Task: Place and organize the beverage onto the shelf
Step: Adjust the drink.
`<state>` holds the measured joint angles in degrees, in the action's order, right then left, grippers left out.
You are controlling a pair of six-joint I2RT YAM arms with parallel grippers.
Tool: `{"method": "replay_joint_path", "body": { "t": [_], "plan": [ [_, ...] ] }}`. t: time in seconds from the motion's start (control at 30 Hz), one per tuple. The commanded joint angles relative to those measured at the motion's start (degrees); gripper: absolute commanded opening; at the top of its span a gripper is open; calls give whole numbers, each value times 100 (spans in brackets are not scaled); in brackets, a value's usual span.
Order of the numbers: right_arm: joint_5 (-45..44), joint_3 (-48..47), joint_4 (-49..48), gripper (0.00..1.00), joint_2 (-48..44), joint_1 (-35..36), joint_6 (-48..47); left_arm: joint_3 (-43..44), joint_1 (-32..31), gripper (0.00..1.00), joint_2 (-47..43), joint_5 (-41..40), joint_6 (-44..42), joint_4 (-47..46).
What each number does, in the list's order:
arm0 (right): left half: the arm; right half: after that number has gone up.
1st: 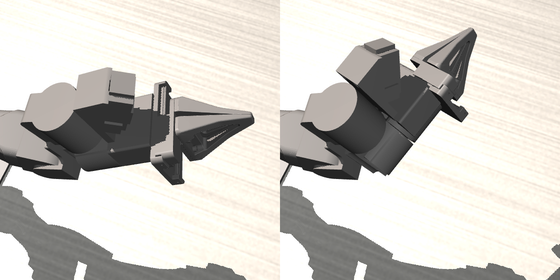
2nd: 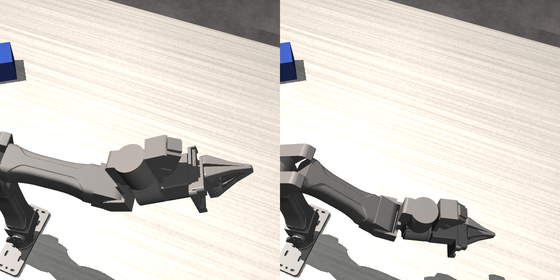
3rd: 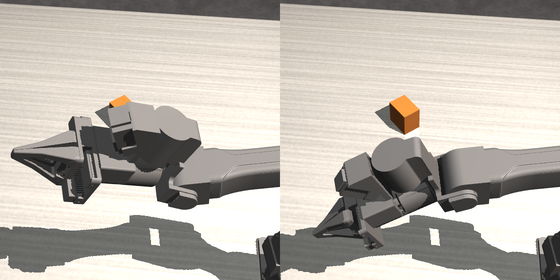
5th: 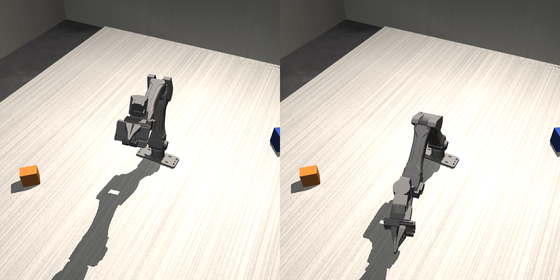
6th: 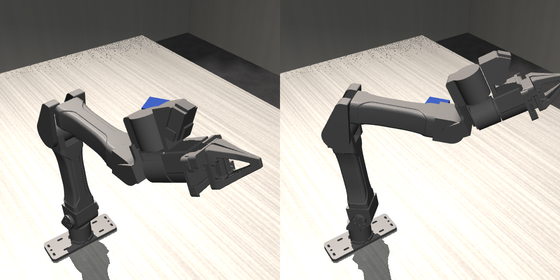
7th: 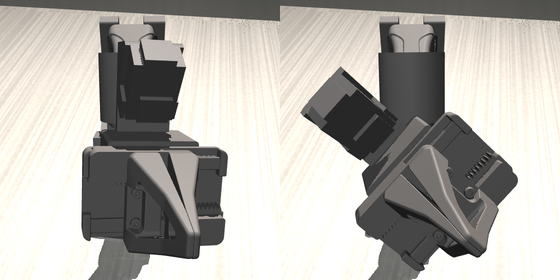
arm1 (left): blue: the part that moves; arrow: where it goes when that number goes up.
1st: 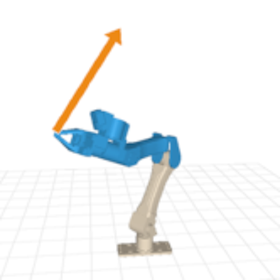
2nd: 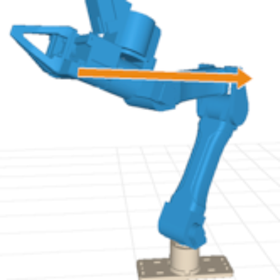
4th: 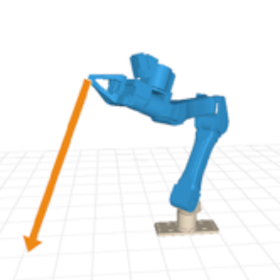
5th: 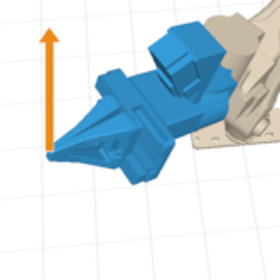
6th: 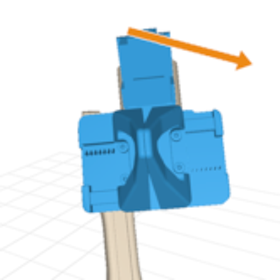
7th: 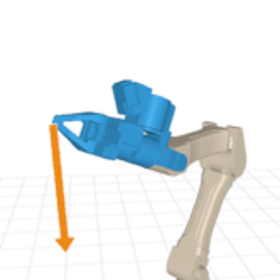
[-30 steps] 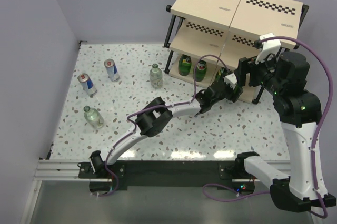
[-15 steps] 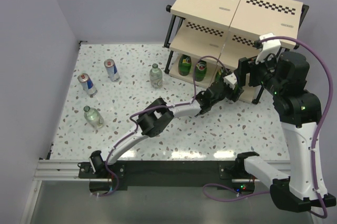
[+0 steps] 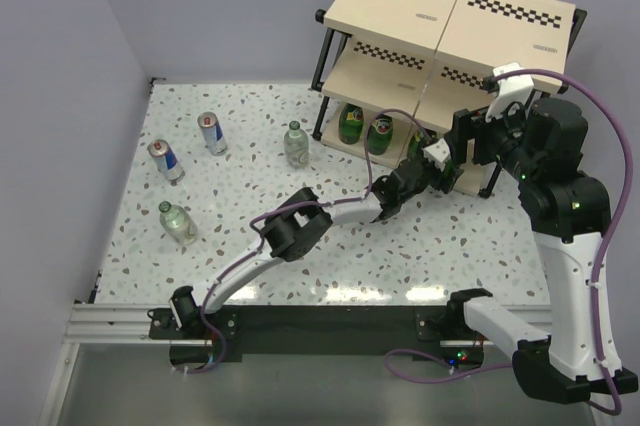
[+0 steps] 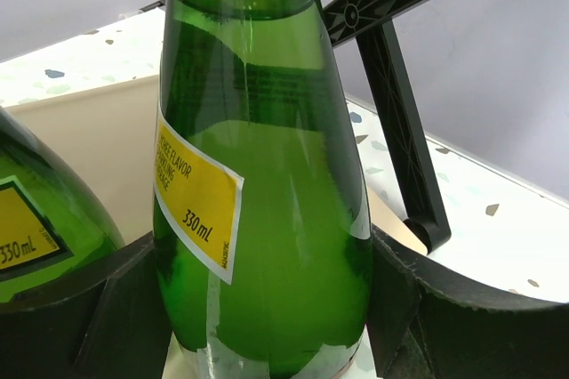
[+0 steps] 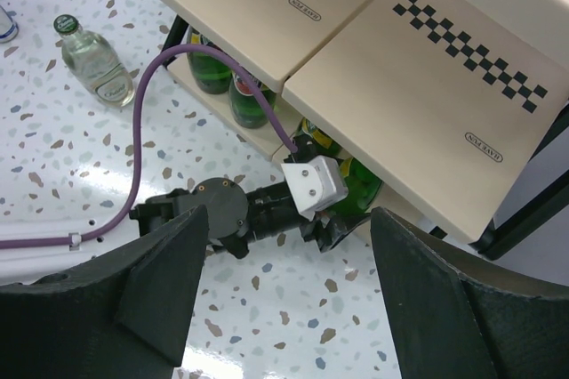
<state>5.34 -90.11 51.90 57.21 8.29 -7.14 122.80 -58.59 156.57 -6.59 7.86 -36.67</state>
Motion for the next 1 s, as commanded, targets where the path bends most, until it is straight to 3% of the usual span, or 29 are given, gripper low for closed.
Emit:
{"method": "replay_joint_path", "body": {
  "t": [0.0,0.47,0.77,0.97],
  "plan": [
    [19,-174,-92,77,-52,-12,-33,367,-12,0,-39,-308,-126,-913],
    [37,-156,-84,77,-61,-12,-33,332,-65,5,119,-413,-153,-1088],
    [37,-165,-84,77,-61,-12,-25,314,-74,15,67,-361,-144,-1001],
    [28,-174,-83,77,-87,-12,-25,235,-74,28,31,-334,-127,-1009]
  ]
}}
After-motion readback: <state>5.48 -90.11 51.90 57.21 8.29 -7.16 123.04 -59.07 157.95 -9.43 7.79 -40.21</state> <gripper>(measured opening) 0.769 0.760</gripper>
